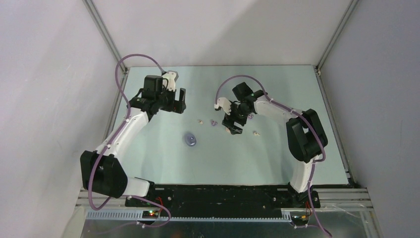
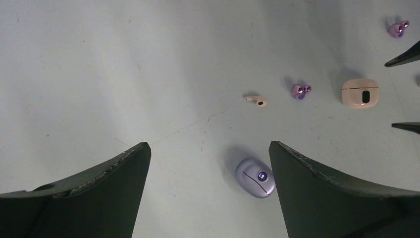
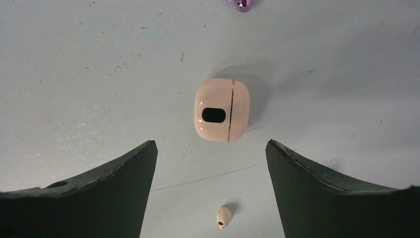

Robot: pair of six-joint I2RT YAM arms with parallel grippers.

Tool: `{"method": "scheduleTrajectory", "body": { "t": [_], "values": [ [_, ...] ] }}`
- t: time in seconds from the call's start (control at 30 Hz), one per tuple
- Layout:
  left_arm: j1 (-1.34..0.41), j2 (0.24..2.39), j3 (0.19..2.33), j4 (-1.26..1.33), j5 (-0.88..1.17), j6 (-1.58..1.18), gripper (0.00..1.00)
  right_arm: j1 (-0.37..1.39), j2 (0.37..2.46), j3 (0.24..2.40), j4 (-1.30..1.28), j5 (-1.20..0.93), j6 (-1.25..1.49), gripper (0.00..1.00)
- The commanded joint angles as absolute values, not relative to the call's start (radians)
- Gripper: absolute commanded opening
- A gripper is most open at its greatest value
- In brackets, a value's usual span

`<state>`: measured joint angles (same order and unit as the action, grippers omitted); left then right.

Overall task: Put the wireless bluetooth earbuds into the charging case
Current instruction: Pick up the charging case from the center of the board.

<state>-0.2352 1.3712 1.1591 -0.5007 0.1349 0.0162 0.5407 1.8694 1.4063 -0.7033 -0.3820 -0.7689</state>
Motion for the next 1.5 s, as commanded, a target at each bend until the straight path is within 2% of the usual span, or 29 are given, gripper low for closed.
{"method": "scheduleTrajectory", "body": {
  "t": [0.0, 0.3, 0.53, 0.93, 1.23, 1.47],
  "values": [
    [-0.232, 1.365, 1.196, -0.5, 0.132, -0.026, 0.96, 0.558, 1.889, 1.396, -0.705, -0.39, -0.795, 0.86],
    [-0.232, 1.392, 1.221, -0.505, 0.132, -0.034, 0.97, 0.569, 1.878, 1.321, -0.578, -0.282, -0.701, 0.74],
    [-0.232, 1.415, 1.238, -0.51, 0.128, -0.036, 0.97, 0.57, 1.889, 1.313, -0.521, -0.271, -0.701, 0.72],
    [-0.232, 1.434, 1.258, -0.513, 0.121, -0.032, 0.96, 0.575, 1.923, 1.313, -0.52, -0.318, -0.712, 0.63],
    [-0.233, 1.466, 1.28, -0.511, 0.132, -0.035, 0.96, 0.583, 1.936, 1.313, -0.518, -0.288, -0.722, 0.61],
    [-0.235, 1.582, 1.369, -0.535, 0.16, -0.051, 0.92, 0.583, 1.933, 1.313, -0.505, -0.286, -0.739, 0.41]
  ]
}}
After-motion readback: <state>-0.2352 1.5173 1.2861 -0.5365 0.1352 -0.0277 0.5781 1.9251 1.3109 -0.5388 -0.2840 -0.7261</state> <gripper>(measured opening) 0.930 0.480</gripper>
